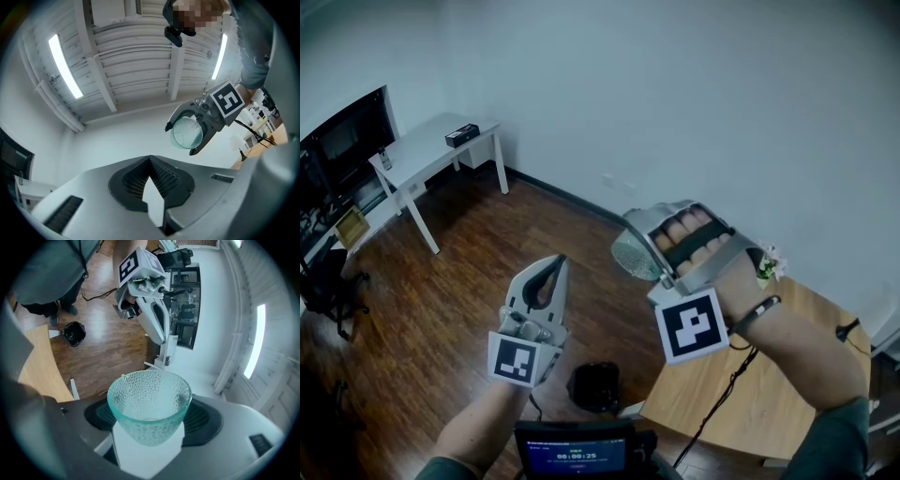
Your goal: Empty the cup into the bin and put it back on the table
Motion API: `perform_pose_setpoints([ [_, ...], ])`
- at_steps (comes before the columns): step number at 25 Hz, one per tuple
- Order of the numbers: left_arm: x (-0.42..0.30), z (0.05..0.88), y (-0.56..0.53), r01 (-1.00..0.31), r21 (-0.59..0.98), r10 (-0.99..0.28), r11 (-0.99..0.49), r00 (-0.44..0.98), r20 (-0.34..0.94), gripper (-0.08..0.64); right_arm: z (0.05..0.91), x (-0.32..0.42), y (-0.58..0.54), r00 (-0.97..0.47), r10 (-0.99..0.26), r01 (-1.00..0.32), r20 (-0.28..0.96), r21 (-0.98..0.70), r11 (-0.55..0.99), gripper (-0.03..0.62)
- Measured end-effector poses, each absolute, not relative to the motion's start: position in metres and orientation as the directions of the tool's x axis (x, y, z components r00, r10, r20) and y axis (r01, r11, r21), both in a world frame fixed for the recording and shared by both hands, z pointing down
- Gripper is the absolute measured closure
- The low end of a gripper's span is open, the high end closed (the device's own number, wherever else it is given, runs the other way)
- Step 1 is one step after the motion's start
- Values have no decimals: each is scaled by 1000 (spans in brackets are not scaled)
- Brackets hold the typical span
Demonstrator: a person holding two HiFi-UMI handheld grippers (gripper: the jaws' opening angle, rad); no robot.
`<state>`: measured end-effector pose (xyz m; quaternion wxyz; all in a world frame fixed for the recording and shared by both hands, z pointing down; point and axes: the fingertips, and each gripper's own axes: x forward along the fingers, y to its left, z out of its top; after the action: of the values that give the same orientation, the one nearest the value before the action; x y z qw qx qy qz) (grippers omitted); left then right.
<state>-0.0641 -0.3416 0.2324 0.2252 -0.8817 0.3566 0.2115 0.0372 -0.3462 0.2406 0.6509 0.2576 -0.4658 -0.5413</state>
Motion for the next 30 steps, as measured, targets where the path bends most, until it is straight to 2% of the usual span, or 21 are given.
perform_pose_setpoints([
  [15,-60,233,-344,-718,-232,-524,-656,654,-545,558,234,39,-349,-17,-960,532,278,816,227,198],
  [30,-61,235,-348,-724,-228,-529,-651,649,-547,558,233,38,-349,-22,-961,521,276,823,225,199],
])
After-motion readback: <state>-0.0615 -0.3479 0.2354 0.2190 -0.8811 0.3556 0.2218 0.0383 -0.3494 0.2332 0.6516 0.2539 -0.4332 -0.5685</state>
